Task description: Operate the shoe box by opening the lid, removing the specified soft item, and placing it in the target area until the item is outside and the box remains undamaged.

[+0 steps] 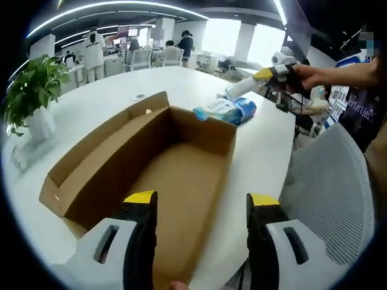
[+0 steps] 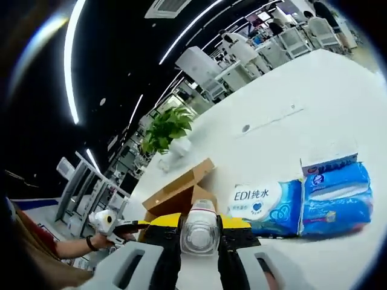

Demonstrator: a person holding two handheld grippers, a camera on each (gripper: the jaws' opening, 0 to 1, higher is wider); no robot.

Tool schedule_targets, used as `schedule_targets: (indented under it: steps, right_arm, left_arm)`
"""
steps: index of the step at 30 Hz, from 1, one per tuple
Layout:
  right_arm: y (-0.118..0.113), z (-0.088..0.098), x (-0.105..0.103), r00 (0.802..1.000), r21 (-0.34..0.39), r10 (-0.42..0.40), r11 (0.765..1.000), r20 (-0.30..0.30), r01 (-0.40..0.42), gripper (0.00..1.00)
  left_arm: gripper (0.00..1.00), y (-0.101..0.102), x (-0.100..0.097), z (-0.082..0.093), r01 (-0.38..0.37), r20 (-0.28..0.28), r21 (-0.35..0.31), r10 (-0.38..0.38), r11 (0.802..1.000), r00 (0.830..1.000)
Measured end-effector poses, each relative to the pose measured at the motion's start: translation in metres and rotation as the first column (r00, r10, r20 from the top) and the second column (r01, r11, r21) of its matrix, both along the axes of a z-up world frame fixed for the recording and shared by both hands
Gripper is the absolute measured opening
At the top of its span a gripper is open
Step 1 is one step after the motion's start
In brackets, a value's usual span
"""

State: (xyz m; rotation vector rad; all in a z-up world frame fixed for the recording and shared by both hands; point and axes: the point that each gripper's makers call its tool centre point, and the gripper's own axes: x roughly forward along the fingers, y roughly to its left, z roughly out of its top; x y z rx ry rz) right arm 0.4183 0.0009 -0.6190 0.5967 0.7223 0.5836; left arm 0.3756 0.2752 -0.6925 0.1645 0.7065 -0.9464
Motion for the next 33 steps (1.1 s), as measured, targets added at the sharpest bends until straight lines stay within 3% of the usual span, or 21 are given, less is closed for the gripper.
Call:
schedule_targets:
  steps: [13, 19, 23, 27, 29, 33]
  right_arm:
    - [-0.037, 0.011, 0.052, 0.998, -0.111, 0.036, 0.993, 0.043, -0.032, 0.17]
    - [-0.048, 0.009, 0.074, 0.995, -0.2, 0.084, 0.977, 0.058, -0.071, 0.18]
    - [-0.056, 0.002, 0.086, 0.99, -0.273, 0.128, 0.956, 0.051, -0.109, 0.17]
    - [-0.06, -0.008, 0.095, 0.979, -0.367, 0.201, 0.914, 0.032, -0.175, 0.17]
    - [-0.06, -0.009, 0.099, 0.975, -0.386, 0.22, 0.903, 0.031, -0.191, 0.17]
    - [-0.059, -0.013, 0.105, 0.958, -0.452, 0.287, 0.856, 0.012, -0.251, 0.17]
  left_arm:
    - [0.58, 0.004, -0.003, -0.001, -0.039, -0.005, 0.014, 0.039, 0.999, 0.999]
    - [0.58, 0.008, -0.002, 0.0, -0.058, -0.003, 0.024, 0.058, 0.998, 0.998]
    - [0.58, 0.013, -0.001, -0.001, -0.069, -0.002, 0.033, 0.069, 0.997, 0.998]
    - [0.57, 0.017, 0.0, -0.001, -0.082, -0.004, 0.038, 0.082, 0.996, 0.997]
    - [0.57, 0.017, 0.0, -0.001, -0.086, -0.004, 0.04, 0.086, 0.995, 0.996]
    - [0.57, 0.018, 0.0, -0.001, -0.091, -0.003, 0.044, 0.091, 0.995, 0.996]
